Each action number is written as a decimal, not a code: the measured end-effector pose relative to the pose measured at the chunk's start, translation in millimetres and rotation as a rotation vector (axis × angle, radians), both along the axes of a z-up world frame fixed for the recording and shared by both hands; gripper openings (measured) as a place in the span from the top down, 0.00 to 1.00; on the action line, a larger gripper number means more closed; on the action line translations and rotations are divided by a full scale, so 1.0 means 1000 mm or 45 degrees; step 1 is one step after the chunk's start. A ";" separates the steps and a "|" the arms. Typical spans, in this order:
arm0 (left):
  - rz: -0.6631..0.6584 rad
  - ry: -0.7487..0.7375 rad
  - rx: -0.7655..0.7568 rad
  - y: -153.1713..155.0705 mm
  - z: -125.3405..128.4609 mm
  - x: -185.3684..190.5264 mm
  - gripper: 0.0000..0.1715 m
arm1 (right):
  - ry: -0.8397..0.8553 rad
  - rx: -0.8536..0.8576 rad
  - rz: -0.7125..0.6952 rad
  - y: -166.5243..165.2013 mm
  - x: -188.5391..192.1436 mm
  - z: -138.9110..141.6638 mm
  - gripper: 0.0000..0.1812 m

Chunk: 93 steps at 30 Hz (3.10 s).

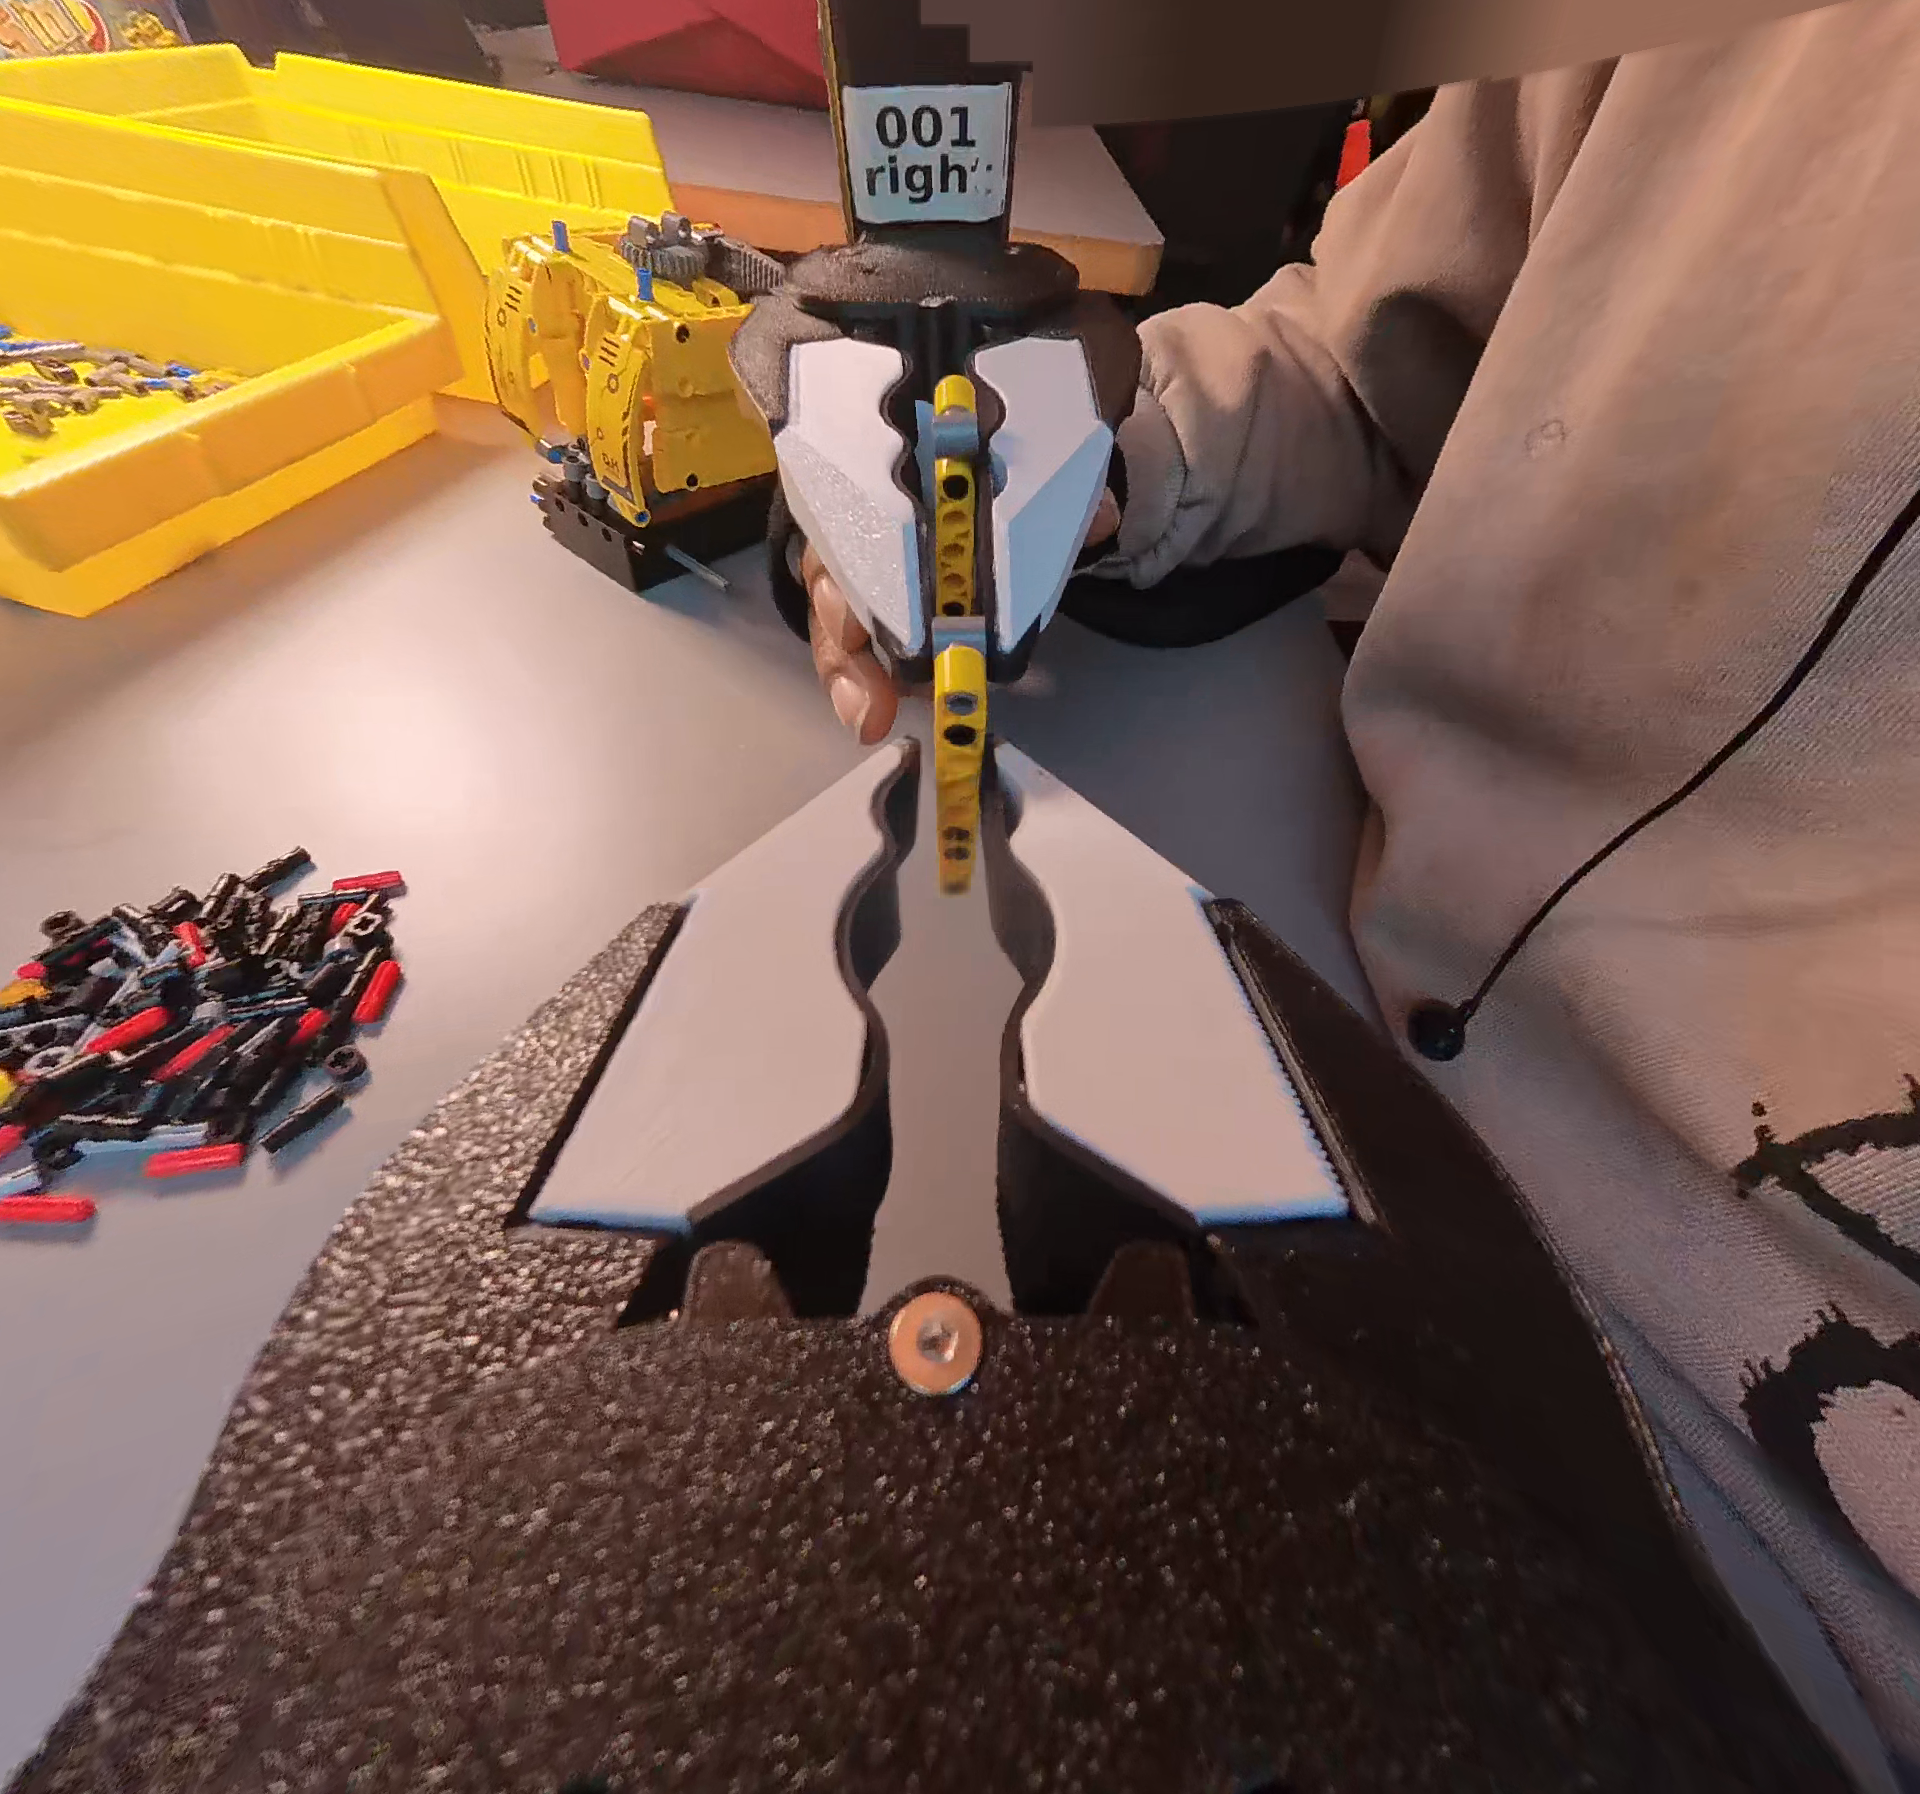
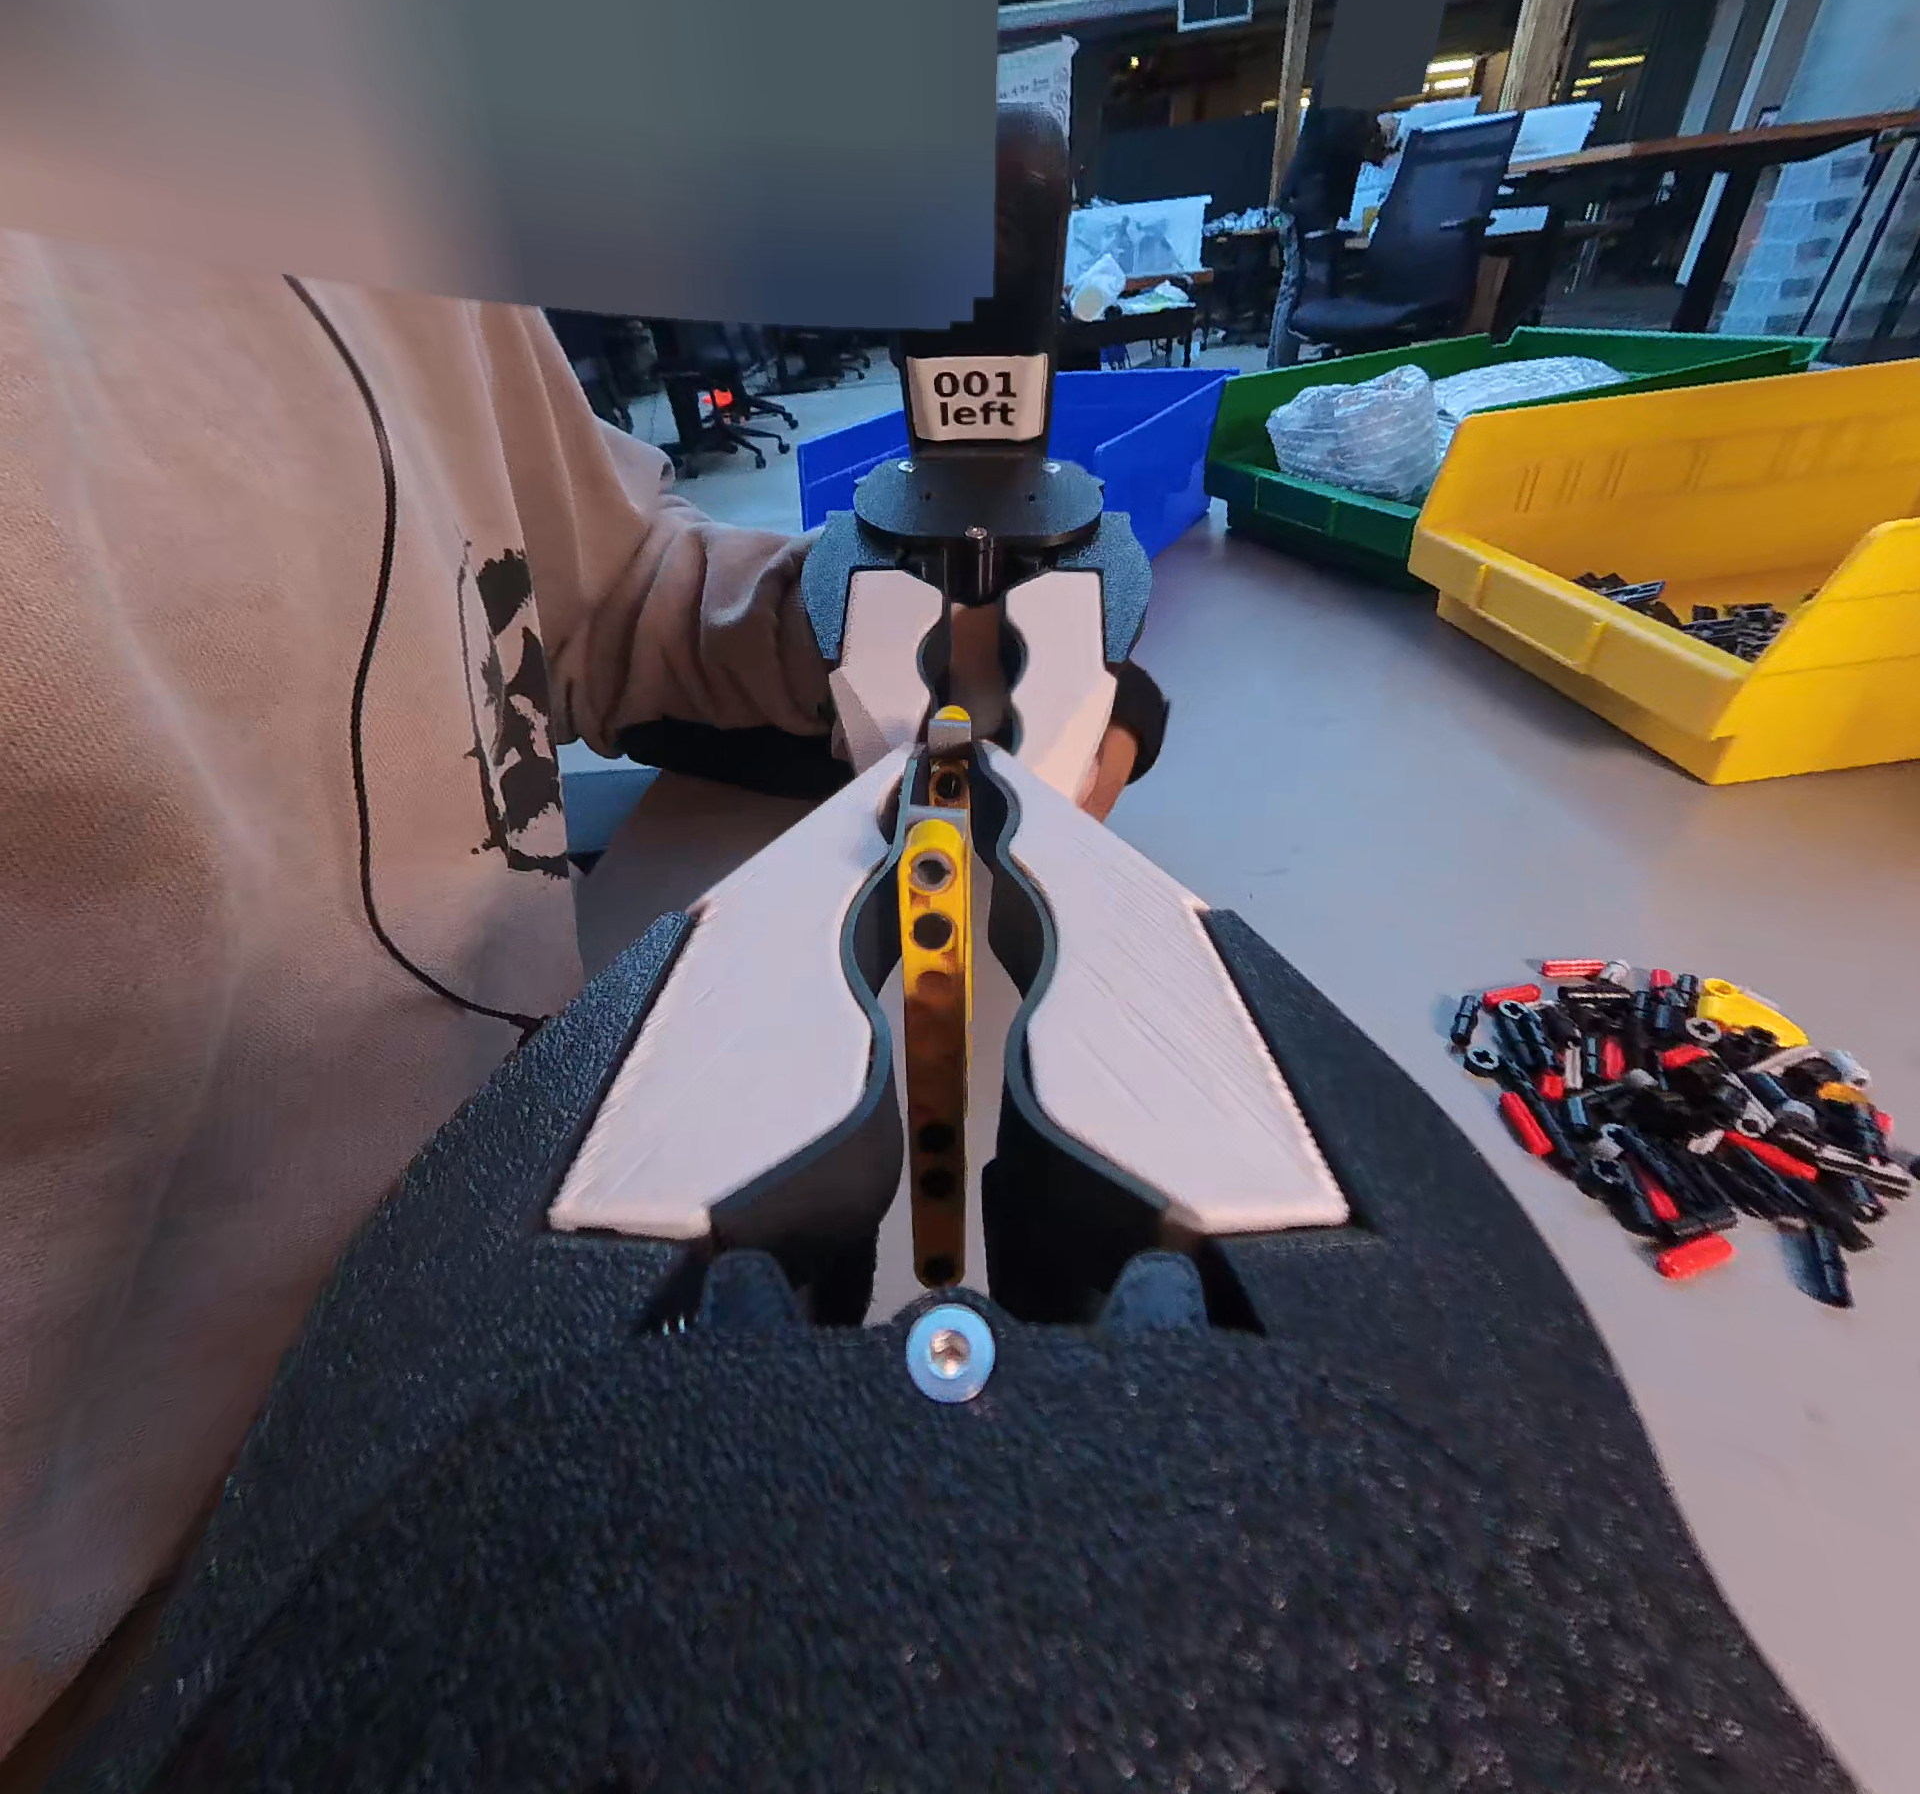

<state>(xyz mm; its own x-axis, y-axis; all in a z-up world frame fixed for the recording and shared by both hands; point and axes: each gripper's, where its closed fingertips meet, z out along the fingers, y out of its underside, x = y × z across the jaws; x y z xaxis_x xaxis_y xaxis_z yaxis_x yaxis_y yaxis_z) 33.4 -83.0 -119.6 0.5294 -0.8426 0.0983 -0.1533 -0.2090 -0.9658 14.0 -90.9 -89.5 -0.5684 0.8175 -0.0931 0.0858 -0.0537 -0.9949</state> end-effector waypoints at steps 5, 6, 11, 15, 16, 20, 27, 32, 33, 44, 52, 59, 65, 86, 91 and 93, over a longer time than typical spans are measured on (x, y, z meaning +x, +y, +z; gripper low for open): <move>0.033 -0.069 -0.054 0.005 0.006 0.002 0.96 | 0.011 -0.061 -0.039 0.005 -0.002 0.004 0.96; 0.035 -0.070 -0.060 0.005 0.007 0.002 0.96 | 0.022 -0.069 -0.046 0.005 -0.003 0.006 0.96; 0.047 -0.076 -0.074 0.005 0.008 0.003 0.96 | 0.029 -0.078 -0.063 0.005 -0.004 0.008 0.96; 0.058 -0.140 -0.063 0.004 0.017 0.002 0.96 | 0.054 -0.134 -0.050 0.006 -0.003 0.016 0.96; 0.064 -0.183 -0.057 0.004 0.023 0.001 0.97 | 0.079 -0.177 -0.051 0.008 -0.002 0.022 0.97; 0.098 -0.322 -0.034 0.005 0.044 -0.016 0.97 | 0.125 -0.252 -0.079 0.023 0.002 0.032 0.97; 0.116 -0.395 -0.089 0.009 0.042 -0.026 0.97 | 0.051 -0.304 -0.085 0.028 -0.004 0.022 0.97; 0.145 -0.454 -0.170 0.015 0.036 -0.031 0.96 | -0.044 -0.448 -0.101 0.036 -0.009 0.014 0.96; 0.139 -0.482 -0.181 0.016 0.036 -0.031 0.97 | -0.051 -0.484 -0.102 0.037 -0.010 0.014 0.95; 0.078 -0.605 -0.226 0.014 0.042 -0.023 0.96 | -0.057 -0.403 -0.081 0.027 -0.010 0.012 0.96; 0.083 -0.454 -0.319 0.011 0.020 -0.032 0.96 | -0.173 -0.510 -0.100 0.040 -0.010 0.005 0.97; 0.076 -0.430 -0.312 0.011 0.018 -0.024 0.97 | -0.164 -0.531 -0.088 0.038 -0.010 0.006 0.96; 0.059 -0.415 -0.293 0.009 0.022 -0.018 0.97 | -0.130 -0.369 -0.073 0.024 -0.010 0.004 0.96; 0.103 -0.554 -0.220 0.008 0.045 -0.032 0.98 | -0.114 -0.309 -0.050 0.013 -0.011 -0.002 0.96; 0.096 -0.546 -0.205 0.008 0.047 -0.029 0.98 | -0.189 -0.199 -0.033 0.001 -0.012 -0.019 0.96; 0.095 -0.529 -0.192 0.008 0.048 -0.030 0.98 | -0.178 -0.168 -0.041 0.003 -0.013 -0.016 0.96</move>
<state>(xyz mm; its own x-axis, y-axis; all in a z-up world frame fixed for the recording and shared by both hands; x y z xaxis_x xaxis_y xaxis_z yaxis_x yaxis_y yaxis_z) 3.6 -74.8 -71.4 0.4782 -0.7634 0.4342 0.2621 -0.3479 -0.9002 1.1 -88.1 -105.5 -0.5164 0.8104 -0.2769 0.2186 -0.1878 -0.9576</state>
